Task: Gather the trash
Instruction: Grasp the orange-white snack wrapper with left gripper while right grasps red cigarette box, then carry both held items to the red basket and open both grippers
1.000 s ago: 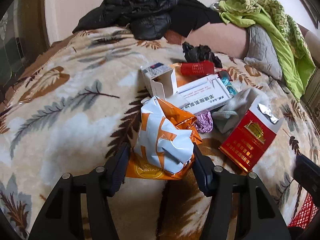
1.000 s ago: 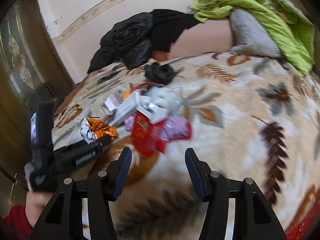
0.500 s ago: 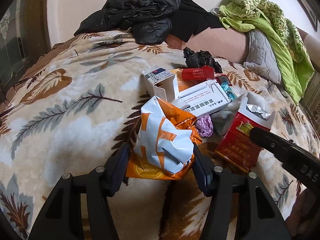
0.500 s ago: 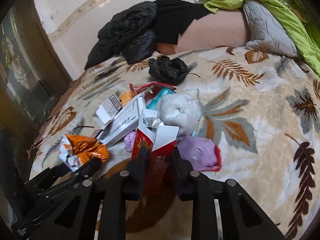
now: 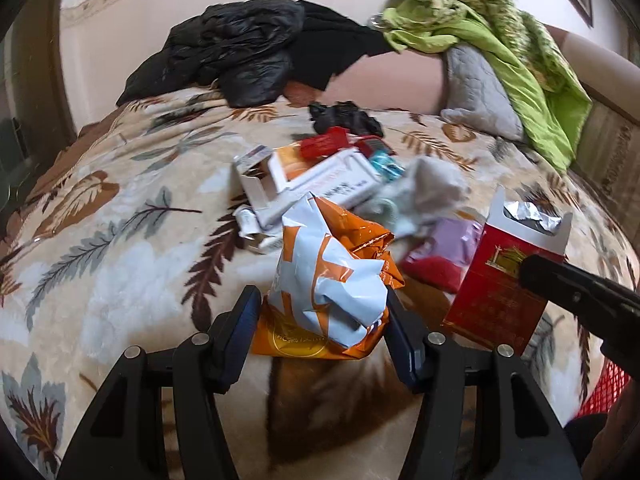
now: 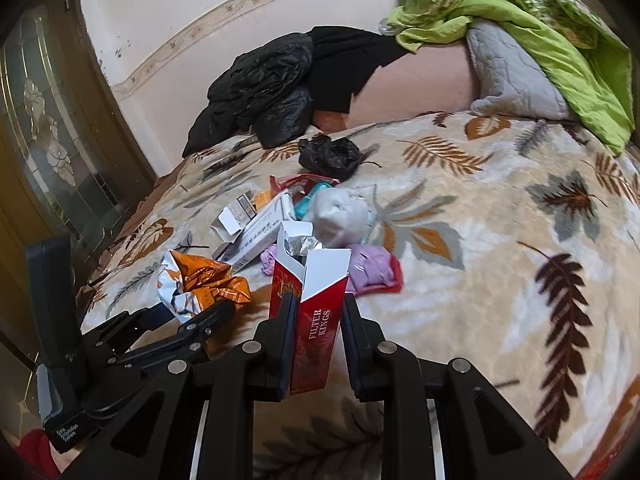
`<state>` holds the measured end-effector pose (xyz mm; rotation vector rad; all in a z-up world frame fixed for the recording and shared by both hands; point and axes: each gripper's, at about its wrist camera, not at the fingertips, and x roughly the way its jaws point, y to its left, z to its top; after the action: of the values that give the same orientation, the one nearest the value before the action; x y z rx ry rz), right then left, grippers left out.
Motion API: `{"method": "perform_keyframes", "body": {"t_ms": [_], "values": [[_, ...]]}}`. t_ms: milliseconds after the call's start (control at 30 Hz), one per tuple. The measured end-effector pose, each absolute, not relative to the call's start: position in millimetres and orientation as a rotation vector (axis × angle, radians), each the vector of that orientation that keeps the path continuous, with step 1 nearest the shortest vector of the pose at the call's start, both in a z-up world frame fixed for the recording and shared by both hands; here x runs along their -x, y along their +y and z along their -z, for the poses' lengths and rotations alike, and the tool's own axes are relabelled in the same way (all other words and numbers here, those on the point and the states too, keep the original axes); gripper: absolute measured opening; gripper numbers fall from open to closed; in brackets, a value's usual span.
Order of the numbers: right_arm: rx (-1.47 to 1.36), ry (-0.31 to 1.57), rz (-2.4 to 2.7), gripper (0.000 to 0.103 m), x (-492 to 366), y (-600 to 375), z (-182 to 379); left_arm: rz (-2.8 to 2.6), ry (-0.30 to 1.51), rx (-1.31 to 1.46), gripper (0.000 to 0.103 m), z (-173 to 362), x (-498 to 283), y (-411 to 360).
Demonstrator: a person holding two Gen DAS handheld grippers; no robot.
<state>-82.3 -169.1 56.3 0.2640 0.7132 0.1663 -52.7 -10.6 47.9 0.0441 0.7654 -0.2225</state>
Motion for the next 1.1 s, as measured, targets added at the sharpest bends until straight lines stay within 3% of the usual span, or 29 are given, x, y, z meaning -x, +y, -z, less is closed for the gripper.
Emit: {"method": "perform_keyframes", "body": {"t_ms": [633,1100], "values": [[-0.385,0.67,-0.08,0.023,163.2,-234.5,-78.9,0.433,0.752,-0.089,0.059,-71.5,116.3,-62.1],[-0.562,0.571,0.334,0.024,316.0,-399.9,-98.1,0.877,0.783,-0.232,0.059,-104.3,176.3,-231.5]]}}
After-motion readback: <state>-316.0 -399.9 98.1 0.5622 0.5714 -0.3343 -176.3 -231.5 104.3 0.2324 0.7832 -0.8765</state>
